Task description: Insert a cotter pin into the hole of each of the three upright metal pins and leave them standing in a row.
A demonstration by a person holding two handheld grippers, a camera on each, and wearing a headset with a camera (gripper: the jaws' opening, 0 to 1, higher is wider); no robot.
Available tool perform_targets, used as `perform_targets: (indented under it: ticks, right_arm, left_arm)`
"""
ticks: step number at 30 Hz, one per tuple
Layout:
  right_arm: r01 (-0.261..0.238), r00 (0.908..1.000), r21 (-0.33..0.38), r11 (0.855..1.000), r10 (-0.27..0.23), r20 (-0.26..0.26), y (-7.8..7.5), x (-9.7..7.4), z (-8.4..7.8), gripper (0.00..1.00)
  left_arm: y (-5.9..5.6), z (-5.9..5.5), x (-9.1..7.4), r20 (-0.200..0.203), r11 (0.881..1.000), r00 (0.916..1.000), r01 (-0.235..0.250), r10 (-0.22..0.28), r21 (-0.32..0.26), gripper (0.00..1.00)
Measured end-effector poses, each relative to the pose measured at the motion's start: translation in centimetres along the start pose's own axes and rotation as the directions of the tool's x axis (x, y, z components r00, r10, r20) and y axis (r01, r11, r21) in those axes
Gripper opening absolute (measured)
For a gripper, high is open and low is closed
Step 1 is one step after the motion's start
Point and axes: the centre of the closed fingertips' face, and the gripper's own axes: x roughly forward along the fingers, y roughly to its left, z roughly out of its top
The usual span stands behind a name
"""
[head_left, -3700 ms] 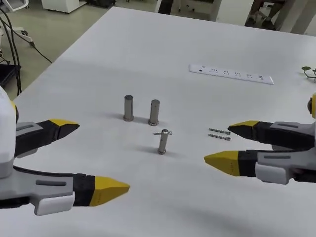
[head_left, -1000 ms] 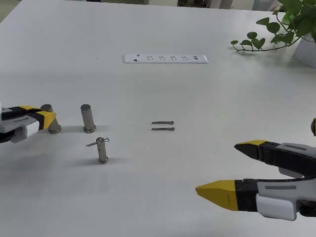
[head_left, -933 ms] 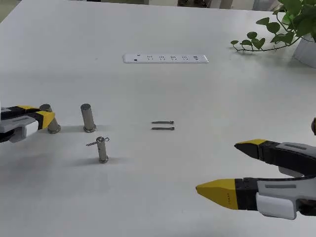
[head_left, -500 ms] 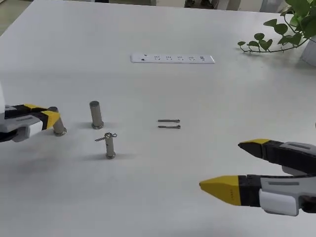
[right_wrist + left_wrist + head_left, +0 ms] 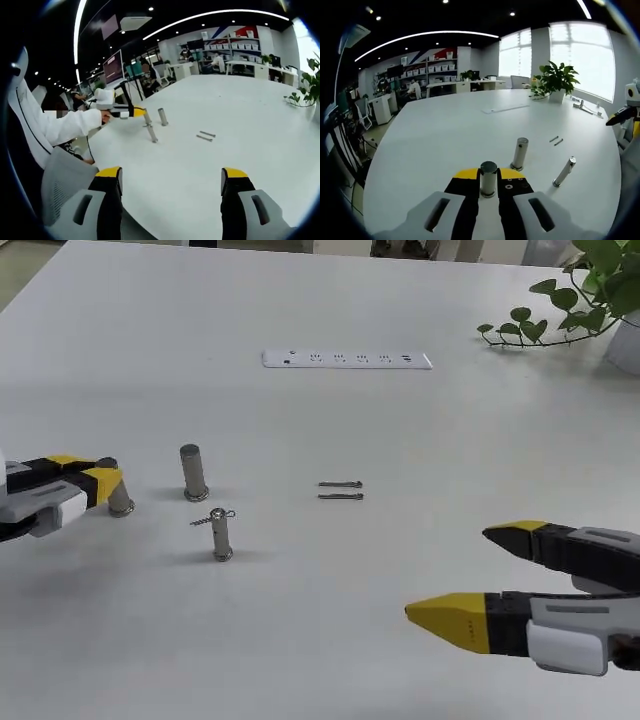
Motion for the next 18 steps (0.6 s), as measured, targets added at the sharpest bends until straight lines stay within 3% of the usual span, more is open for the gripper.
perform_targets:
  ticks: [7, 13, 18]
  right_arm:
    - [-0.001, 1.0000, 0.005, 1.000, 0.001, 0.004, -0.2, 0.1, 0.1, 0.78]
    - [-0.001, 1.0000, 0.021, 1.000, 0.001, 0.007, -0.4, -0.1, -0.1, 0.78]
    - [0.004, 1.0000, 0.024, 1.000, -0.004, 0.001, -0.5, -0.2, -0.4, 0.78]
  left_arm:
    - [0.1, -0.7, 0.9, -0.035, 1.000, 0.9994, 0.006, -0.006, 0.027, 0.11]
    - [0.0, -1.3, 1.7, -0.061, 0.999, 0.9982, 0.006, -0.004, 0.044, 0.19]
    - [0.1, -1.2, 1.9, -0.059, 0.999, 0.9982, -0.004, 0.007, 0.038, 0.11]
